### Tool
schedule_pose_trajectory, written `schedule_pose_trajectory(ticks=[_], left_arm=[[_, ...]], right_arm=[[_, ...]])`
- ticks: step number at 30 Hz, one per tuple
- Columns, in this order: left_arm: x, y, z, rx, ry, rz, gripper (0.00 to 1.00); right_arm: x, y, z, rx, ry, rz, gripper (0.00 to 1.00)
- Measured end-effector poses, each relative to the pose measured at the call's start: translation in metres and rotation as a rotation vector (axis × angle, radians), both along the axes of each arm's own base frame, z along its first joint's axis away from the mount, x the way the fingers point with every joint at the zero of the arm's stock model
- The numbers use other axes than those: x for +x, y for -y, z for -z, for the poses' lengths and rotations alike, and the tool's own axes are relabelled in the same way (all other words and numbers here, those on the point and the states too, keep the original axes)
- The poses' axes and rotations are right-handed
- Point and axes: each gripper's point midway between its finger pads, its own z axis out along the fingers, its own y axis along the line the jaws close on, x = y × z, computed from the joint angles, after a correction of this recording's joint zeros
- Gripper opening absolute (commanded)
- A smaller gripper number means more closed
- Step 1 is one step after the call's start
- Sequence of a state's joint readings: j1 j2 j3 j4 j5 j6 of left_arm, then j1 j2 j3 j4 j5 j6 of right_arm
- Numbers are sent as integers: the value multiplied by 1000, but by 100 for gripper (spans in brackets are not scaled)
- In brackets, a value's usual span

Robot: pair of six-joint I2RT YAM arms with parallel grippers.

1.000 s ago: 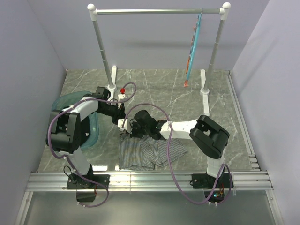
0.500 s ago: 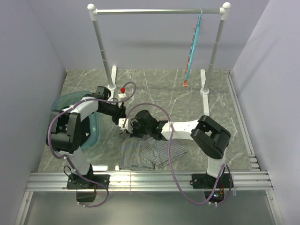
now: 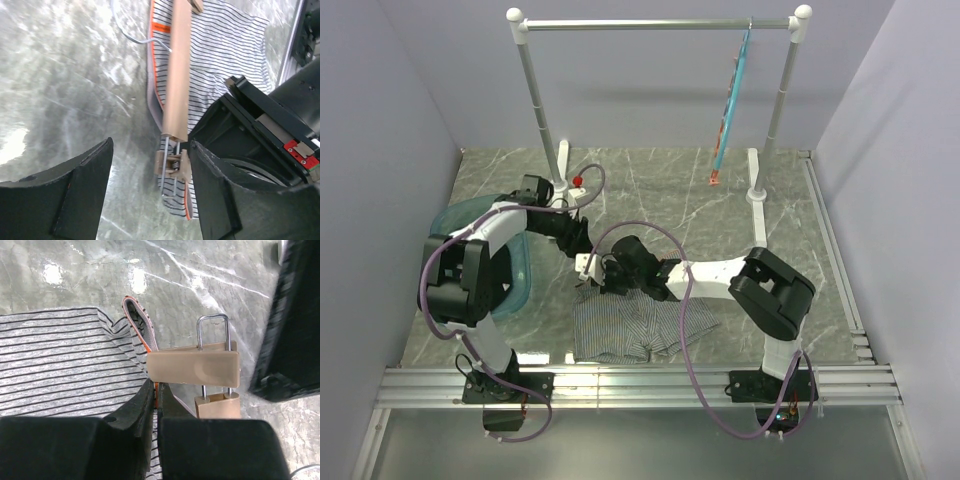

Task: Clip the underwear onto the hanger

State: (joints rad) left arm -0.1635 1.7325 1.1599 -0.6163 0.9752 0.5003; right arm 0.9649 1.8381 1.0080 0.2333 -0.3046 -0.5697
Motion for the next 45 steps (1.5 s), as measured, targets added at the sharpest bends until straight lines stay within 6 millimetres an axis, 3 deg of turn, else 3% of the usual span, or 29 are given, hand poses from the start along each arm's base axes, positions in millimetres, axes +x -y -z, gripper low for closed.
schedule_pose_trajectory(ticks=[5, 14, 20, 30, 33, 45], left_arm=[[3, -4, -5, 15, -3, -12, 73], [-12, -6, 10, 41, -137, -1, 69], [-18, -7, 12, 42, -175, 2, 53], [-17, -6, 12, 38, -166, 15, 8], [-16, -6, 12, 37, -164, 17, 0], [-17, -5, 13, 22, -134, 33, 0]], right_arm=[[0, 0, -2, 6, 5, 0, 0], [0, 0, -2, 11, 13, -1, 0], [1, 1, -2, 11, 15, 1, 0], [2, 1, -2, 10, 13, 8, 0], [2, 1, -2, 11, 8, 15, 0], [2, 3, -2, 7, -34, 32, 0]])
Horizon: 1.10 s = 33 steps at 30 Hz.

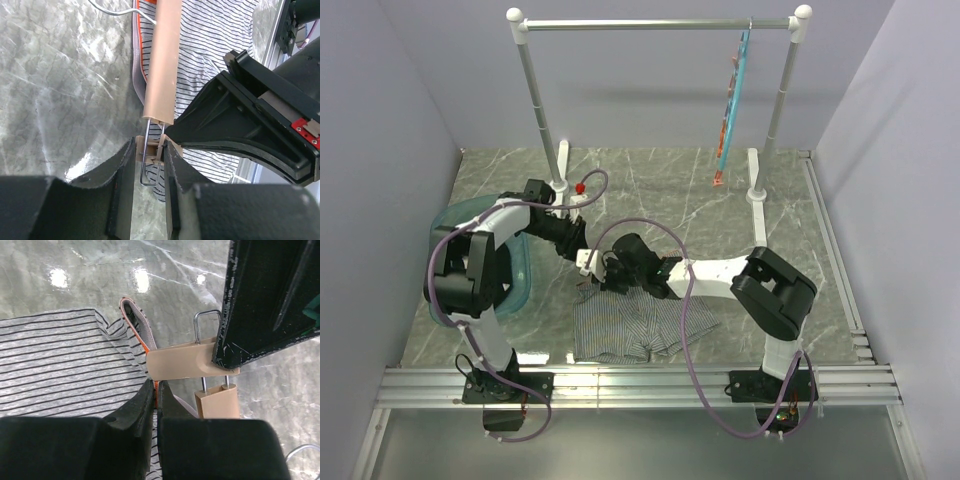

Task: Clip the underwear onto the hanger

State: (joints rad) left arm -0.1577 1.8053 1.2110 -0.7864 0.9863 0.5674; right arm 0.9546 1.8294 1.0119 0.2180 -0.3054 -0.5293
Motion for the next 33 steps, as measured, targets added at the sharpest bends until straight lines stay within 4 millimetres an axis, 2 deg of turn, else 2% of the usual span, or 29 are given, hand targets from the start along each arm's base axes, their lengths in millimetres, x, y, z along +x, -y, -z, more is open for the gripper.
schedule_pose_trajectory(ticks=[9, 12, 18, 20, 21, 24, 28, 30, 33], left_arm=[[1, 1, -7, -13, 65, 6, 0], [-3, 4, -14, -37, 73, 11, 0], [-3, 5, -16, -37, 84, 13, 2], [-3, 5, -16, -37, 85, 13, 18], [-2, 5, -16, -36, 89, 13, 33], [-1, 4, -14, -26, 86, 5, 49], [4, 4, -14, -16, 90, -15, 62], [7, 3, -14, -9, 90, -30, 73], [12, 1, -15, -5, 87, -58, 74]], right_arm=[[5, -1, -7, 11, -41, 22, 0], [8, 0, -5, 7, -49, 33, 0], [9, 0, -6, 10, -57, 41, 0], [9, 0, -6, 10, -57, 42, 0], [9, 0, -6, 11, -57, 41, 0], [11, 0, -7, 15, -52, 44, 0], [13, 0, -8, 20, -46, 45, 0], [13, 0, -8, 21, -43, 44, 0], [14, 0, -9, 22, -37, 40, 0]])
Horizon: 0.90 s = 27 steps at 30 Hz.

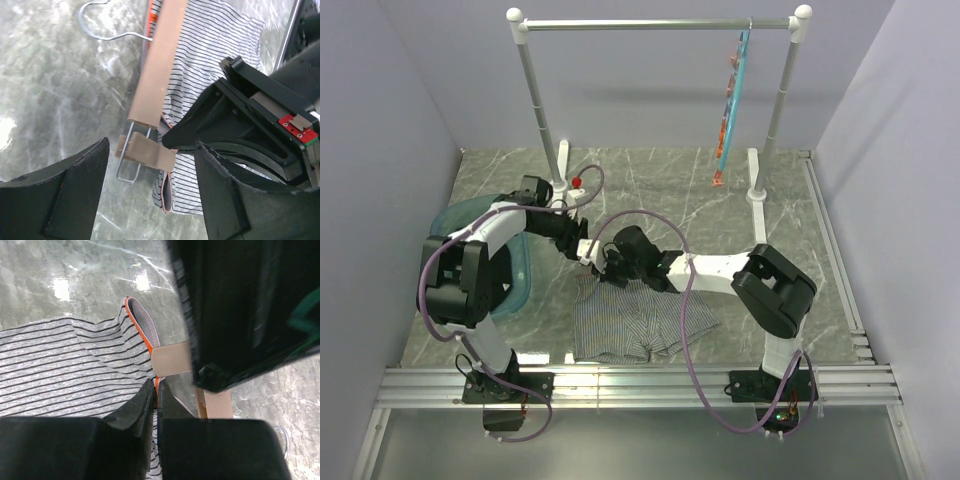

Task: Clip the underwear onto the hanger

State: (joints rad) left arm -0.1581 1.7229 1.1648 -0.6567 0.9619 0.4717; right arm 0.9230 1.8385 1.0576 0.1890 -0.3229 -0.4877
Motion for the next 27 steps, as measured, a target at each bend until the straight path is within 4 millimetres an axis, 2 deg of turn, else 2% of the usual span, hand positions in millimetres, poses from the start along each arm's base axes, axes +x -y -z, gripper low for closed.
schedule_pose_trajectory(ticks=[10, 11, 13, 23, 27], left_arm=[[16, -23, -3, 5, -63, -136, 77], [15, -23, -2, 5, -74, -139, 83], [14, -22, 1, 1, -105, -148, 84], [7, -14, 13, -45, -284, -201, 82], [7, -10, 14, -63, -321, -212, 77]], right_arm=[[-2, 3, 2, 9, 15, -4, 0], [-2, 3, 3, 9, 16, -4, 0], [-2, 4, 3, 12, 24, -5, 0], [-1, 7, -1, 24, 81, -12, 0], [-2, 7, -1, 21, 94, -19, 0]])
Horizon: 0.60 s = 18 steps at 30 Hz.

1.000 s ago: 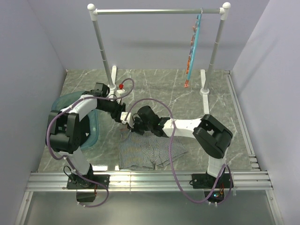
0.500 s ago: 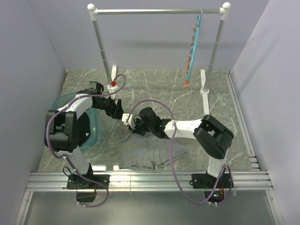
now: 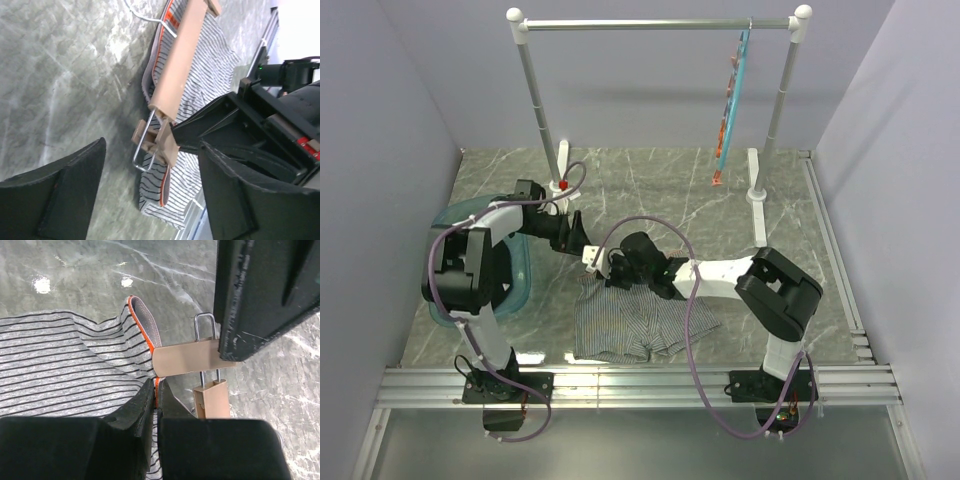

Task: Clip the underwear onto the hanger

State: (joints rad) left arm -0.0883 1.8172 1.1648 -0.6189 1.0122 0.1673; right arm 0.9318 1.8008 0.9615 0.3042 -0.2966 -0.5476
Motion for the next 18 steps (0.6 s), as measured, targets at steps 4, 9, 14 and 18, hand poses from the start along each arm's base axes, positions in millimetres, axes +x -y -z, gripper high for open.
schedule_pose_trajectory(ticks=[4, 9, 14, 18], left_arm=[[-1, 6, 1, -25, -35, -4, 72], [-4, 14, 6, -44, -84, 3, 64], [-6, 18, 5, -53, -96, 9, 49], [-7, 18, 4, -60, -96, 14, 33]], right_arm=[[-1, 0, 1, -4, 8, -7, 0], [-2, -1, 1, -6, 13, -8, 0], [-2, -1, 1, -6, 13, -8, 0], [-2, -1, 1, -7, 16, -9, 0]])
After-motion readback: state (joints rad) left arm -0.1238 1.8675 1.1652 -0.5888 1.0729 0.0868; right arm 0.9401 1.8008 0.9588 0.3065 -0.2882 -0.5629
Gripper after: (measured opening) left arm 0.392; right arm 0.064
